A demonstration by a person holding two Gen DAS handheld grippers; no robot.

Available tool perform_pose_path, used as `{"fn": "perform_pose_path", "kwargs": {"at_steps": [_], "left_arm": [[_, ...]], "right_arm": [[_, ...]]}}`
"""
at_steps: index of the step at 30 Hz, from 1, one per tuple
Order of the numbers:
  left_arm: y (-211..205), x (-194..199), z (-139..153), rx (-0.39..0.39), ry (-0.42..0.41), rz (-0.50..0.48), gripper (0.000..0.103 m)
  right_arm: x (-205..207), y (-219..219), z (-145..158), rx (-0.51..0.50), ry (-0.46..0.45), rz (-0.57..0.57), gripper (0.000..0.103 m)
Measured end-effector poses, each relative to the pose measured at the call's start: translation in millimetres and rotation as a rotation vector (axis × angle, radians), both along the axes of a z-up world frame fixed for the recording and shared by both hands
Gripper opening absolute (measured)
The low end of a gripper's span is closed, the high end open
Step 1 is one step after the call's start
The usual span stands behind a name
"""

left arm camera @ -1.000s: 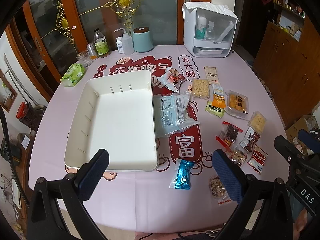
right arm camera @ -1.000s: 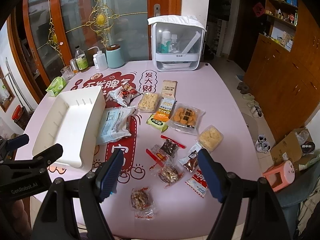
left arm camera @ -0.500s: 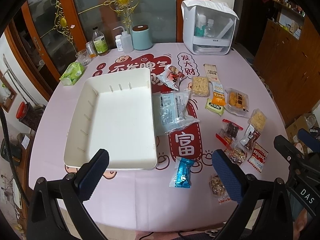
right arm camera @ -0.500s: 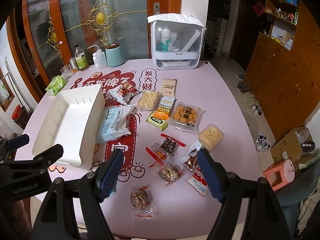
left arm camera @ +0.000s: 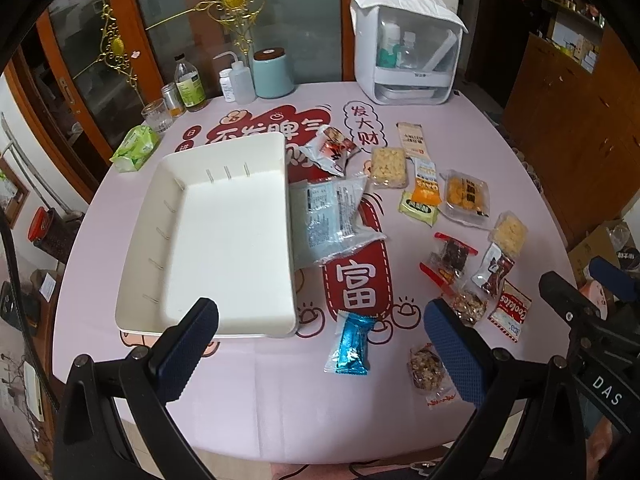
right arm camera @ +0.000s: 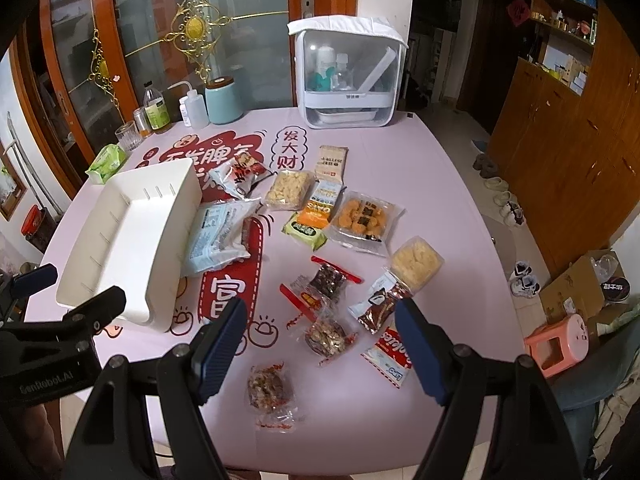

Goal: Organize snacks

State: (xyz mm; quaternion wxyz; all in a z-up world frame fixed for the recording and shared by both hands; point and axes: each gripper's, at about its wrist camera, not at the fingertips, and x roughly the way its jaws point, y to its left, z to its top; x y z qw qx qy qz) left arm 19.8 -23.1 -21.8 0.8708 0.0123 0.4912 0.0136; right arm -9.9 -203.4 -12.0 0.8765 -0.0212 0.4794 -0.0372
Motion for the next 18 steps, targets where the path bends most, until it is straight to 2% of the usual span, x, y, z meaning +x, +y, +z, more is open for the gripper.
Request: {"fn": "perform_pose_path", "kwargs": {"at_steps": [14, 18], "left_arm": [[-33, 5, -32, -0.013, 0.056, 0.000, 0.102], [-29, 1, -52, 0.034, 0.079, 0.006, 0.102]], "right_arm": [[0, -30, -28, 0.026, 0.058, 0.040, 0.077], [2, -30, -43, 0.056, 0.083, 0.104, 0.077]]}}
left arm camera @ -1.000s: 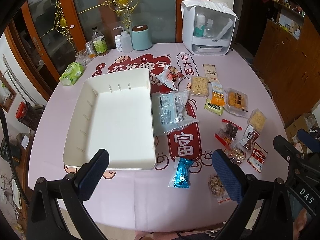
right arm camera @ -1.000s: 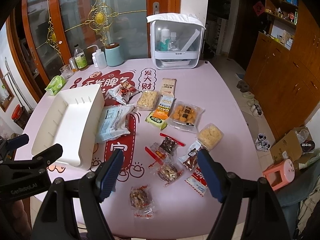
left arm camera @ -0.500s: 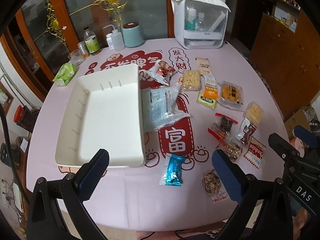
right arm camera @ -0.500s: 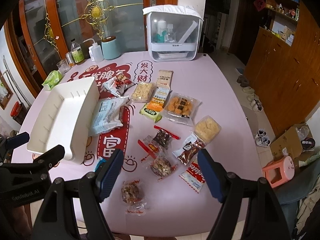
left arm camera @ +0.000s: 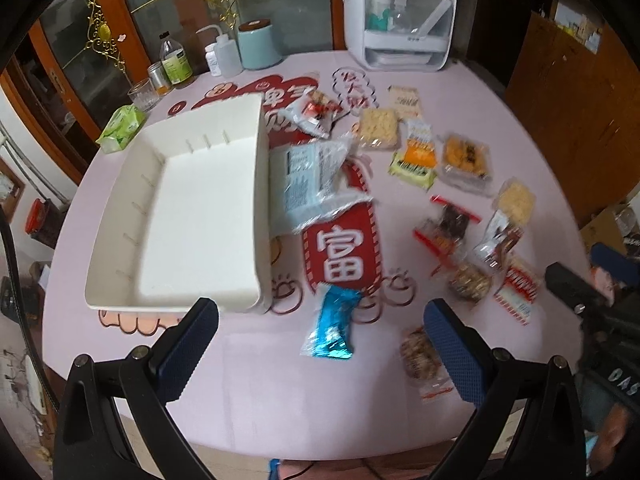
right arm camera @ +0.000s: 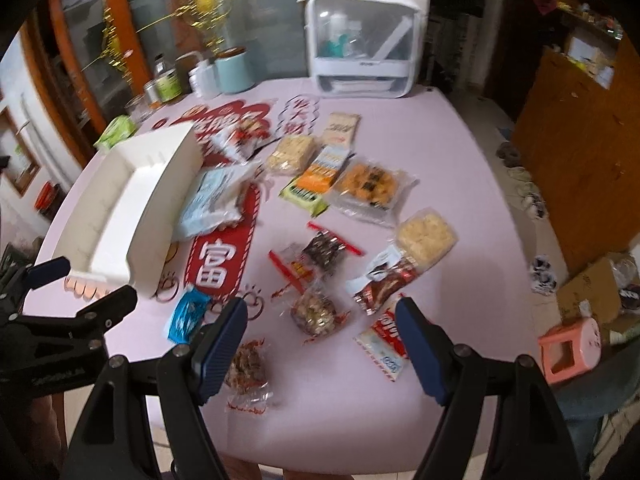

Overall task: Organize snacks
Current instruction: 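Grasp the blue biscuit packet with the left tool while the right tool grasps the clear nut bag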

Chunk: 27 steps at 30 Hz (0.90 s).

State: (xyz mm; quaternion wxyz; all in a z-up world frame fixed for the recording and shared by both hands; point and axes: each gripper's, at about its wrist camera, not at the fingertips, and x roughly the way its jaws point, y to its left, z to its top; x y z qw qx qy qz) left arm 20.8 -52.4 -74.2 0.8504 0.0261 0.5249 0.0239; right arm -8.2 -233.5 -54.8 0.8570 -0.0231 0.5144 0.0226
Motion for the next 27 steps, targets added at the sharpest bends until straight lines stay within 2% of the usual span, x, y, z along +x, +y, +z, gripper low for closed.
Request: {"fn": "perform_pose_path", "kwargs": {"at_steps": [3, 7, 11, 14, 18, 27], "left_arm": [[11, -8, -17, -0.010, 0.024, 0.019, 0.102], [30, -18, -45, -0.059, 0.088, 0.082, 0.102], [41, -23, -70, -0.080, 0.139, 0.130, 0.101], [41, -23, -82, -0.066, 0.135, 0.134, 0.100], [38, -17, -99, -0.049, 0.140, 0.131, 0.099], [30, 1, -129, -0.043, 0.167, 0.124, 0.097]], "right_arm": [[0, 4, -19, 0.052, 0.057, 0.081, 0.077], [0, 13, -42, 0.081, 0.117, 0.155, 0.077], [-2, 30, -68, 0.036, 0.154, 0.245, 0.077], [-3, 39, -88, 0.024, 0.187, 0.296, 0.077], [-4, 47, -111, 0.088, 0.247, 0.347, 0.075], [-7, 64, -139, 0.098, 0.289, 0.395, 0.073]]}}
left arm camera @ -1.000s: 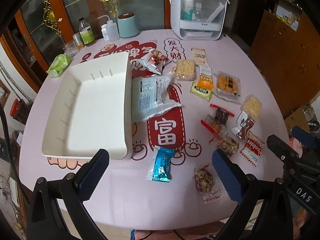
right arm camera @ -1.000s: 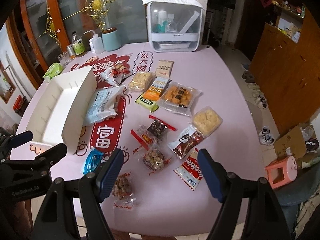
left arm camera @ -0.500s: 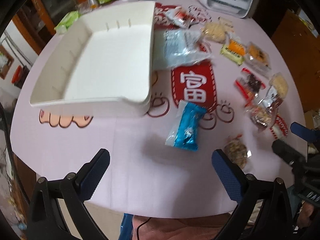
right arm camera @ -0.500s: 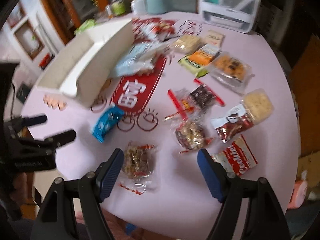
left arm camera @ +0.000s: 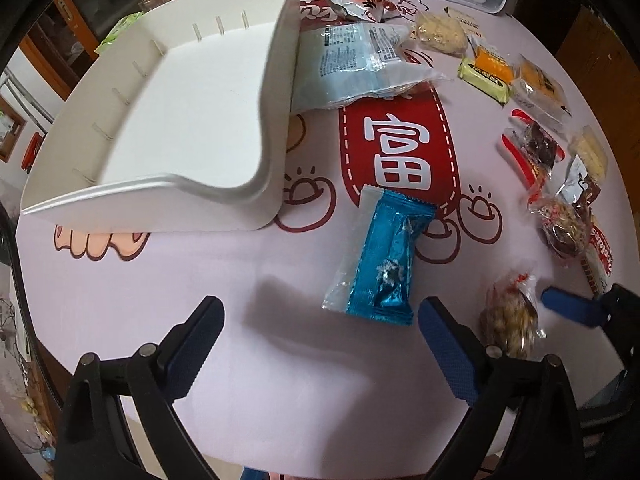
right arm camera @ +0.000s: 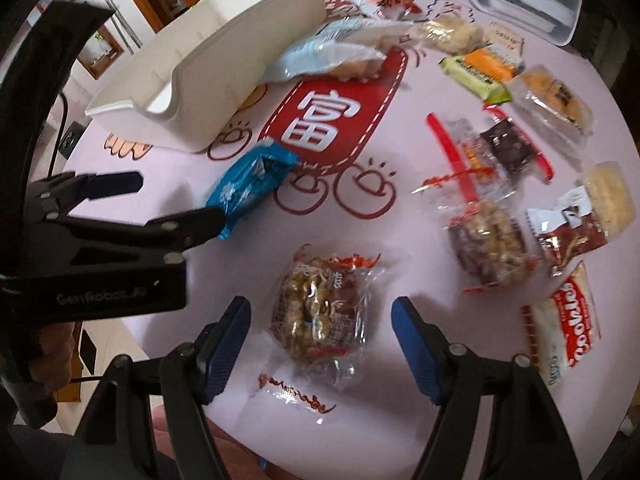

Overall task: Organize snacks
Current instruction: 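Grasp the blue biscuit packet with the left tool while the right tool grasps the clear nut bag, then carry both packets into the white tray and open both tools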

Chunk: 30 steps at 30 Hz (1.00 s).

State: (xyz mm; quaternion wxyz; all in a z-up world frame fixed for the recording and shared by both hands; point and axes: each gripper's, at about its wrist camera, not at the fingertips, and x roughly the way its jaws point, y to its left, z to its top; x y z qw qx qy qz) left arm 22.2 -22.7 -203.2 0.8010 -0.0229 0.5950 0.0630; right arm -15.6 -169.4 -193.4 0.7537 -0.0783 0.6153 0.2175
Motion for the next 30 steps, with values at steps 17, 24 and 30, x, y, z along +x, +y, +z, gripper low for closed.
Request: {"fn": "perform_pose_path", "kwargs": {"at_steps": [17, 24, 30], "left_arm": [[-12, 45, -27, -0.070, 0.049, 0.016, 0.082], [-25, 53, -28, -0.051, 0.033, -0.007, 0.056], [-37, 61, -24, -0.042, 0.034, -0.014, 0.029]], "right_arm": [[-7, 5, -4, -0.043, -0.022, 0.051, 0.035], [-7, 3, -3, -0.044, -0.025, 0.037, 0.034], [-6, -3, 1, -0.045, -0.029, 0.017, 0.034]]}}
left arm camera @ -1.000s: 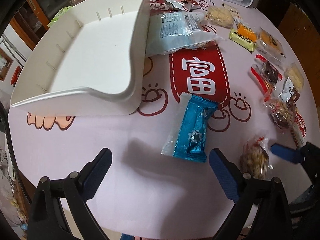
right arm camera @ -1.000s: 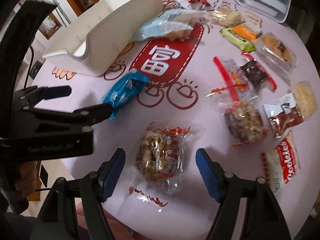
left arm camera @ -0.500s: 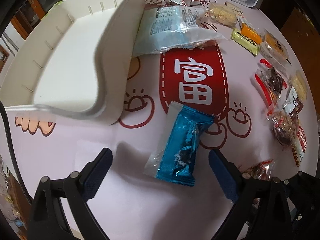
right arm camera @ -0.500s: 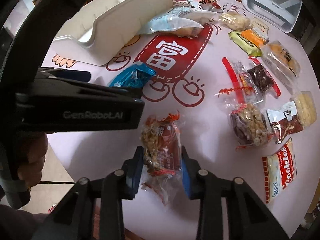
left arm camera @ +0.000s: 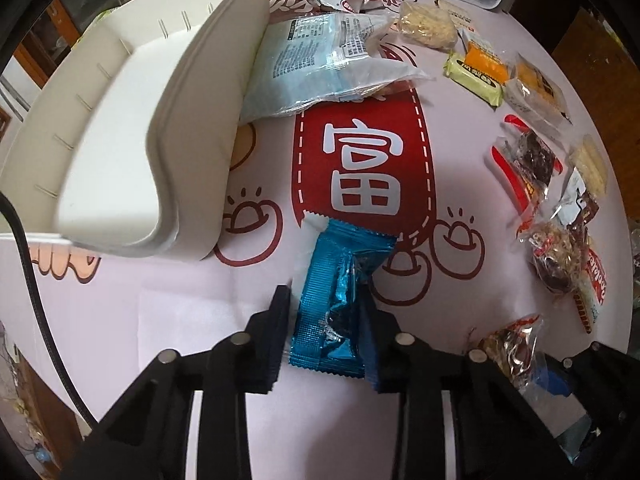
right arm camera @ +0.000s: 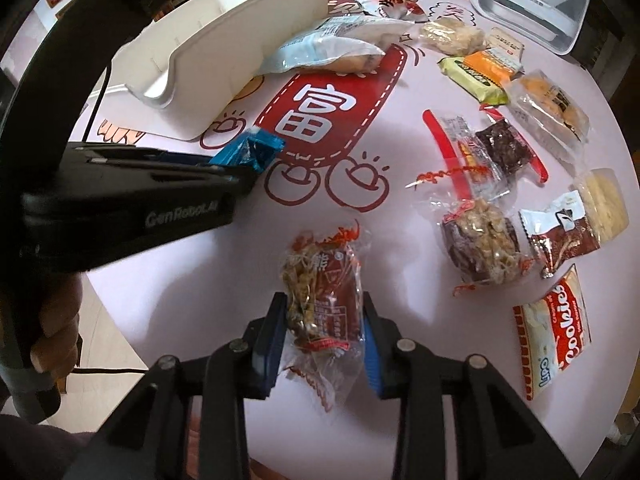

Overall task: Organize snacks
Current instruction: 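Carry both packets into the white tray and open both tools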

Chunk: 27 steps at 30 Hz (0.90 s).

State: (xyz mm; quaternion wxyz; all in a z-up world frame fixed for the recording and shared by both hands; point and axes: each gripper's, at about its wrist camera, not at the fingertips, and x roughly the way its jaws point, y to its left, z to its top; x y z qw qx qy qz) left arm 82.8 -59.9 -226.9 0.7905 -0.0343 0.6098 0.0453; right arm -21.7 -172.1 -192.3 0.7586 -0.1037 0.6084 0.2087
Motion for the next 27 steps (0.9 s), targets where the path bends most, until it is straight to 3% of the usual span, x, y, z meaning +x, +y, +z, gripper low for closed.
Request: {"fn": "perform_pose_path", "kwargs": {"at_steps": [6, 12, 18, 27], "left_arm": [[-14, -9, 28, -0.025, -0.036, -0.065, 0.028], [-10, -23, 82, 0.041, -0.158, -0.090, 0.028], [41, -43, 139, 0.057, -0.225, -0.019, 0.029], [118, -41, 184, 0.102, -0.286, 0.058, 0.029]], "right_arm": [[1, 1, 19, 0.008, -0.037, 0.009, 0.034], [12, 8, 47, 0.039, -0.086, 0.008, 0.034], [29, 35, 88, 0.119, -0.152, 0.025, 0.034], [53, 106, 144, 0.209, -0.256, 0.081, 0.034]]}}
